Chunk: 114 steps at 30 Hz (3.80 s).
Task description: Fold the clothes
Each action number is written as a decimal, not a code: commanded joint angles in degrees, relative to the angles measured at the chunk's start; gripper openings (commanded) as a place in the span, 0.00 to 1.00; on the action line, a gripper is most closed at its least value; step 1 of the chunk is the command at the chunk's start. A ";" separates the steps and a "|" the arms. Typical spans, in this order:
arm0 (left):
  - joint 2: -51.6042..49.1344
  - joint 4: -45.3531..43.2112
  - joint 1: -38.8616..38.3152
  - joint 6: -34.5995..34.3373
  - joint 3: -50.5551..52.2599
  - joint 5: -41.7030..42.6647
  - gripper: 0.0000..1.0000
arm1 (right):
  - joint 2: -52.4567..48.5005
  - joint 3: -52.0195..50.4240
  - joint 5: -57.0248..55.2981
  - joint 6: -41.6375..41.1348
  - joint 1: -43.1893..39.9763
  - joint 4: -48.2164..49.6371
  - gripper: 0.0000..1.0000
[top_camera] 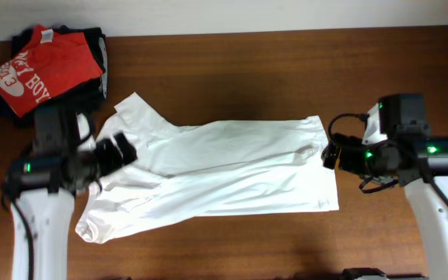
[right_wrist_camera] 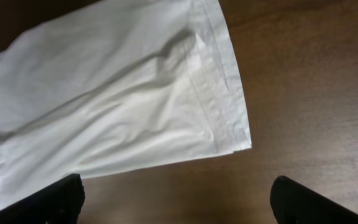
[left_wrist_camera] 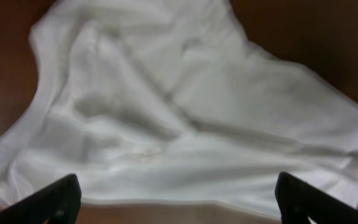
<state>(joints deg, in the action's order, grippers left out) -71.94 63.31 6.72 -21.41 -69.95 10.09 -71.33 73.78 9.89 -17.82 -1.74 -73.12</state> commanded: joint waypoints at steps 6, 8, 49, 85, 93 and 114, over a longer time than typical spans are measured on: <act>-48.83 -0.20 -7.08 -2.12 -25.49 3.67 0.77 | -5.38 3.93 1.86 4.13 2.78 -5.29 0.99; -54.38 0.35 -7.52 -4.72 -27.32 3.67 0.74 | -7.82 3.65 0.74 4.13 4.81 -5.57 0.99; -49.57 5.14 -7.80 -1.20 -27.58 -3.06 0.65 | -51.32 11.93 -11.93 7.30 5.49 34.18 0.56; -58.86 10.93 -3.45 -2.14 -33.07 -8.39 0.36 | -51.32 11.93 -18.29 5.35 4.13 33.03 0.33; -58.55 9.38 -11.10 -2.97 -35.10 -7.65 0.62 | -51.32 11.93 -17.42 5.35 1.33 32.22 0.33; -62.73 7.87 -9.99 -3.37 -34.14 -7.93 0.05 | -51.19 24.55 -9.03 6.91 1.40 21.49 0.75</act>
<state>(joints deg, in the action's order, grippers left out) -132.77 71.11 -3.77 -24.69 -104.16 4.34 -122.43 93.95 -3.18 -12.16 -0.71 -50.15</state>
